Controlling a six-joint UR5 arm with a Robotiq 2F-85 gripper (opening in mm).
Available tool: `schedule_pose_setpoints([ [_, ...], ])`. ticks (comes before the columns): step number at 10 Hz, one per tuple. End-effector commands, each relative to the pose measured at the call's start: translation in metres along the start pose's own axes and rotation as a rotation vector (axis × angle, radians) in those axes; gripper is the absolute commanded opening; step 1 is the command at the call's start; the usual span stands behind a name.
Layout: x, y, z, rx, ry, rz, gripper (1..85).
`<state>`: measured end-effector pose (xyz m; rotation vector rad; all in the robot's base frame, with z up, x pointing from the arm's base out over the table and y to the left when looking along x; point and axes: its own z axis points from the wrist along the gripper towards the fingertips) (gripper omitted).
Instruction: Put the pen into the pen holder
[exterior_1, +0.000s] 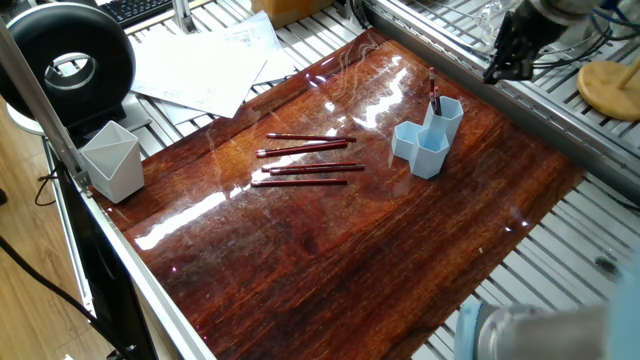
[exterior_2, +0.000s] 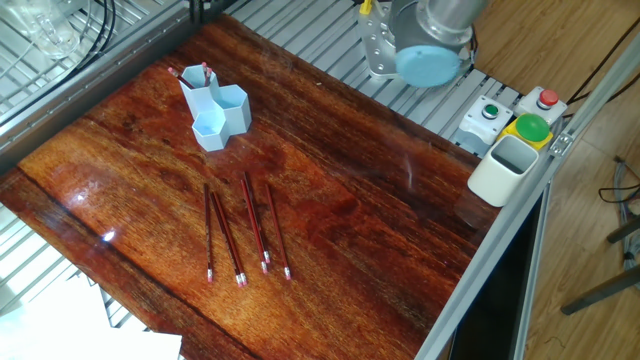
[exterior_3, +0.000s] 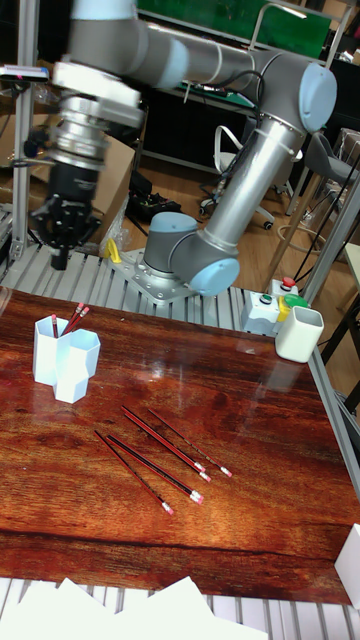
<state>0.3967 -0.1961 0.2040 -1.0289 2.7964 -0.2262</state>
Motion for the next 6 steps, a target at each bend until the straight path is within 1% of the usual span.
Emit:
schedule_pose_setpoints([
  [1, -0.006, 0.029, -0.002, 0.018, 0.15, 0.142, 4.0],
  [2, 0.008, 0.035, 0.006, 0.04, 0.214, 0.156, 1.0],
  [3, 0.016, 0.041, 0.013, 0.03, 0.258, 0.17, 1.0],
  [4, 0.026, 0.049, 0.013, 0.0, 0.302, 0.185, 1.0],
  [5, 0.031, 0.052, 0.011, -0.007, 0.325, 0.193, 1.0],
  [6, 0.048, 0.042, 0.005, 0.039, 0.39, 0.182, 1.0],
])
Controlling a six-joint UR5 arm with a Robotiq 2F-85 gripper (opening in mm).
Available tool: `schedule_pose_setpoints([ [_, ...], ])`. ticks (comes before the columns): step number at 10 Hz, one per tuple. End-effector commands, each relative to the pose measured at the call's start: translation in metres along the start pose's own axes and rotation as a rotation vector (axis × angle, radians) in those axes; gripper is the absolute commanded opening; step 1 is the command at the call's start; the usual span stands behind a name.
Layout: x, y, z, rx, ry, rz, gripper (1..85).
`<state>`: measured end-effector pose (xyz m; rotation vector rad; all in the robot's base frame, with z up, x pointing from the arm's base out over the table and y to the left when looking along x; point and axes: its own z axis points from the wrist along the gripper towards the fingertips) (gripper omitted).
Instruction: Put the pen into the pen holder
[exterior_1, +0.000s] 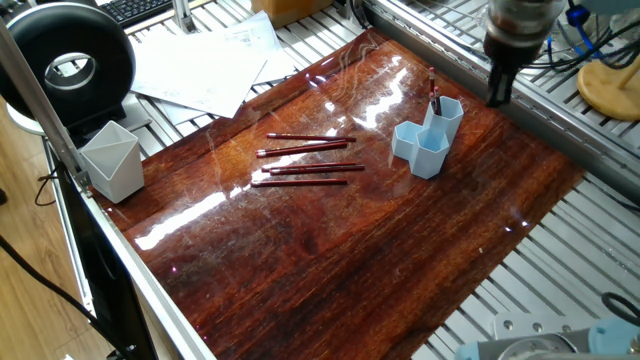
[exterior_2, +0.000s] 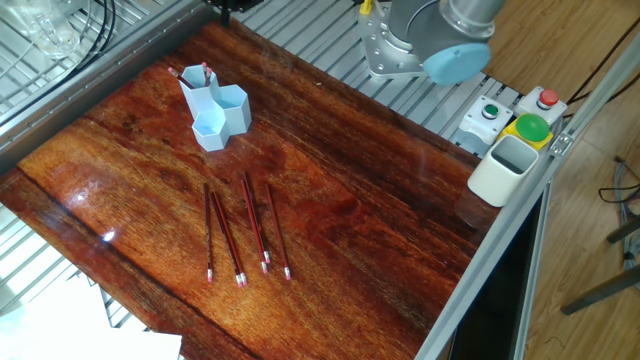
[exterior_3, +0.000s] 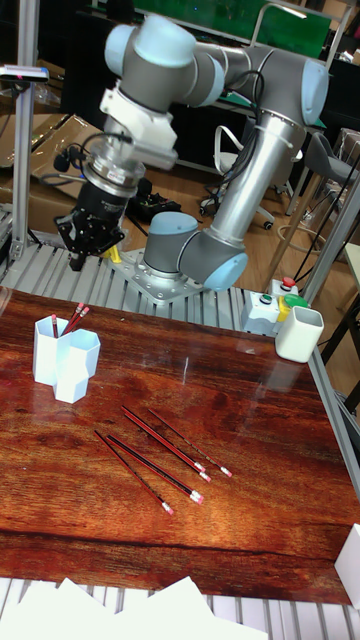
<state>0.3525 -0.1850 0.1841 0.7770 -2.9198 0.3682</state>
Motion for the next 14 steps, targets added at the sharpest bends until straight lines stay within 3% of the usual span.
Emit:
schedule_pose_setpoints([
  [1, 0.022, -0.002, 0.001, 0.033, 0.108, 0.012, 1.0],
  [2, 0.022, -0.003, 0.001, 0.034, 0.109, -0.042, 1.0],
  [5, 0.02, 0.008, 0.001, -0.012, 0.1, -0.107, 1.0],
  [6, 0.018, 0.018, 0.001, -0.049, 0.09, -0.108, 1.0],
  [8, 0.026, 0.014, 0.0, -0.035, 0.121, -0.087, 1.0],
  [9, 0.027, 0.019, 0.0, -0.051, 0.126, -0.065, 3.7],
  [10, 0.035, 0.022, -0.001, -0.065, 0.156, -0.073, 17.0],
  [11, 0.032, 0.029, -0.007, -0.068, 0.205, -0.072, 21.3],
  [12, 0.018, 0.044, -0.021, -0.067, 0.286, -0.079, 21.3],
  [14, -0.018, 0.068, -0.031, -0.099, 0.344, -0.079, 22.7],
])
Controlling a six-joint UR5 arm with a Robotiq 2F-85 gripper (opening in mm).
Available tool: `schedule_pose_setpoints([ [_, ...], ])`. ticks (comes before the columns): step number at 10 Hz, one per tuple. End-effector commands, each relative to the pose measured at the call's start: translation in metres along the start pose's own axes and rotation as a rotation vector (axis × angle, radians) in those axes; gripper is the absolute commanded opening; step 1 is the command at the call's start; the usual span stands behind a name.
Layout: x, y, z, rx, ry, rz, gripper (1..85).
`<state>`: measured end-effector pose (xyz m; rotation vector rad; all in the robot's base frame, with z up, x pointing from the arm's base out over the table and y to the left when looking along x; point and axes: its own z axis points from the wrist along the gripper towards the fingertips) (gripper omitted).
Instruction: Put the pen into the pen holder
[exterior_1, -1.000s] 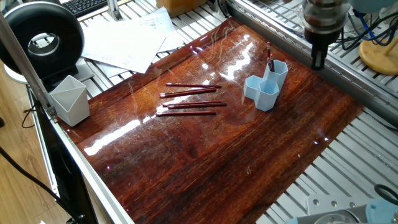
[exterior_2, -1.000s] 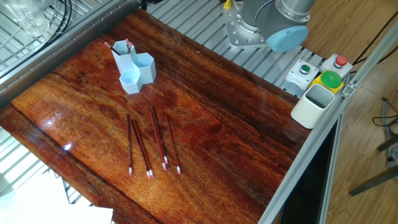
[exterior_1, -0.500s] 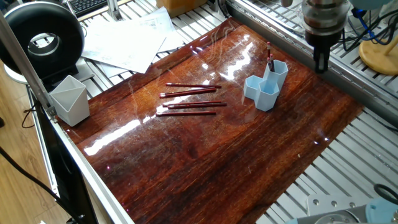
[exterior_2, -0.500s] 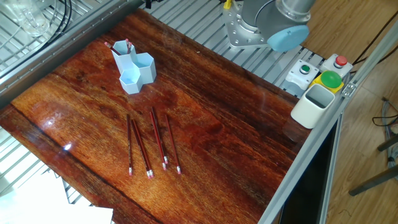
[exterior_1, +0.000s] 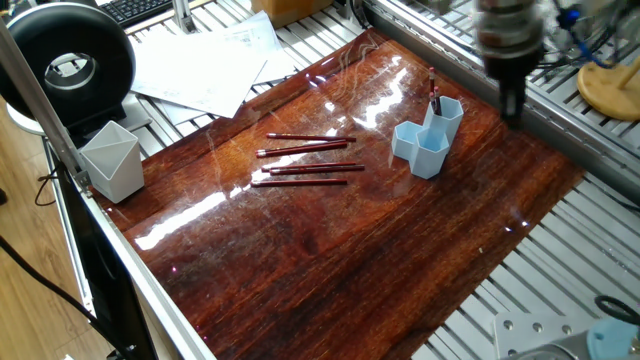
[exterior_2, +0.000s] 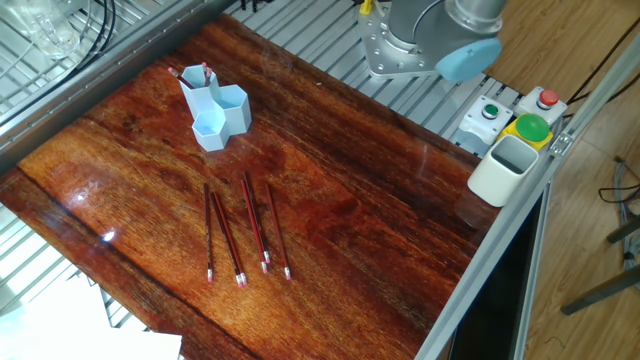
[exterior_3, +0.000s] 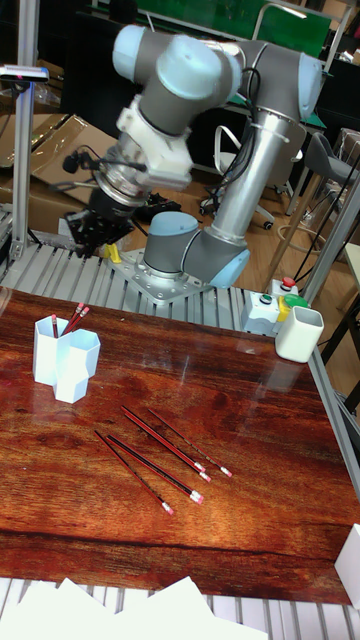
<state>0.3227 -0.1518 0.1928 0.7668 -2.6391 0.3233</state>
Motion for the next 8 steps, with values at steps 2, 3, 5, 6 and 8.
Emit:
schedule_pose_setpoints([
  [2, -0.068, 0.047, -0.032, -0.029, 0.102, 0.028, 22.3],
  [3, -0.088, 0.059, -0.035, -0.026, 0.105, 0.049, 22.0],
  [5, -0.116, 0.072, -0.028, -0.023, 0.055, 0.072, 22.7],
  [6, -0.113, 0.063, -0.028, 0.012, 0.066, 0.078, 21.3],
  [8, -0.105, 0.054, -0.029, 0.049, 0.096, 0.046, 16.7],
])
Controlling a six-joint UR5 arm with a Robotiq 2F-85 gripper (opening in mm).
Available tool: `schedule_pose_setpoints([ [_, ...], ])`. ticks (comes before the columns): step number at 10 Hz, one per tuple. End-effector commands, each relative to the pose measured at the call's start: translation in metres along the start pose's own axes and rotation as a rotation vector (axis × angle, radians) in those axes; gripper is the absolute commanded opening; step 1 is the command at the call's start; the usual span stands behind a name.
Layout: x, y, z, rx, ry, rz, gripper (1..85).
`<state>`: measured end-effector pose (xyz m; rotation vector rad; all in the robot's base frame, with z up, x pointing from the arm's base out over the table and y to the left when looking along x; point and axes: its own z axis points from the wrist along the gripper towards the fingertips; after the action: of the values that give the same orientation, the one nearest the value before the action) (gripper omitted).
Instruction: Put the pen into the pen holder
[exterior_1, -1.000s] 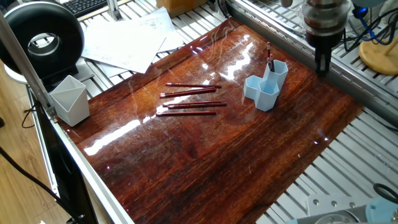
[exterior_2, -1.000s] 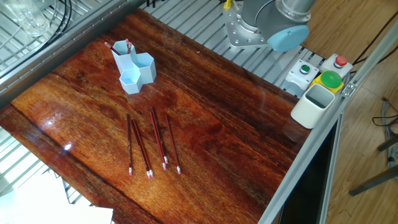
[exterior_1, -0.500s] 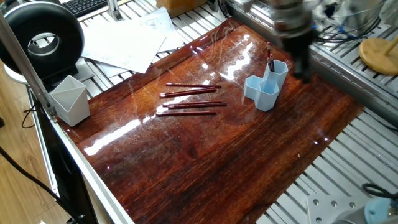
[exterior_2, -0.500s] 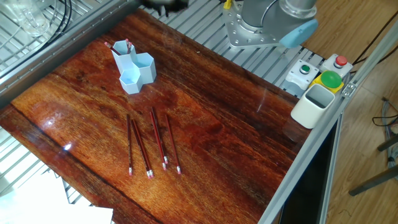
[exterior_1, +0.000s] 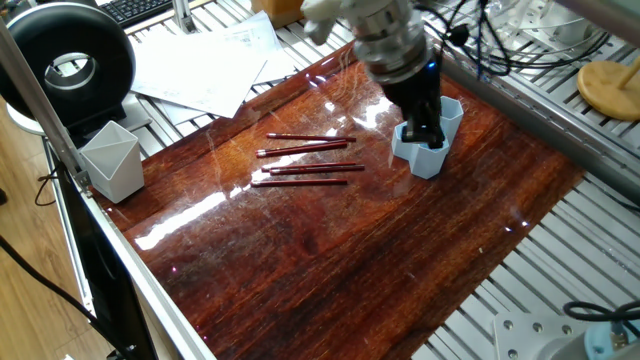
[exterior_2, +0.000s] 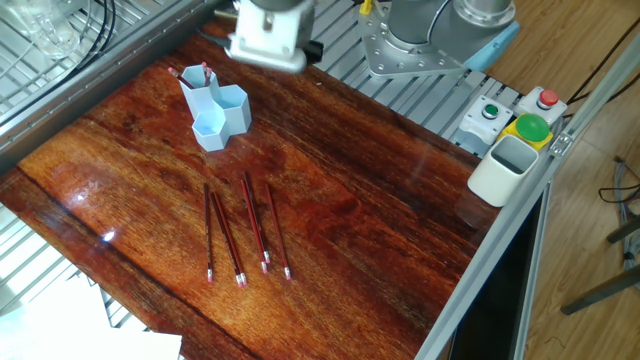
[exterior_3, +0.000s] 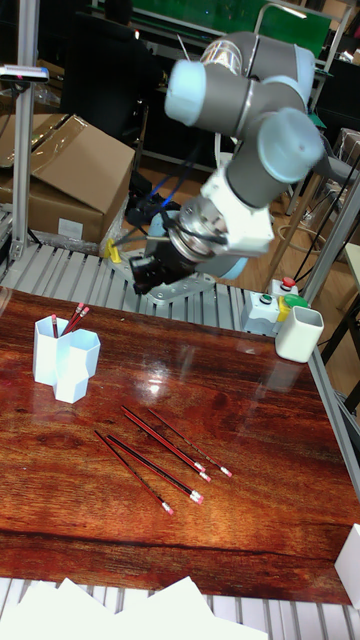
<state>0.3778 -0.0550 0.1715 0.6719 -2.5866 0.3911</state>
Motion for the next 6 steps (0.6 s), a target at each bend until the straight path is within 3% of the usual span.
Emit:
schedule_pose_setpoints([
  [1, -0.013, 0.005, -0.003, 0.018, -0.009, -0.052, 19.0],
  [4, -0.042, 0.023, -0.005, -0.045, -0.121, -0.105, 25.0],
  [6, -0.044, 0.021, -0.005, -0.036, -0.129, -0.12, 31.0],
])
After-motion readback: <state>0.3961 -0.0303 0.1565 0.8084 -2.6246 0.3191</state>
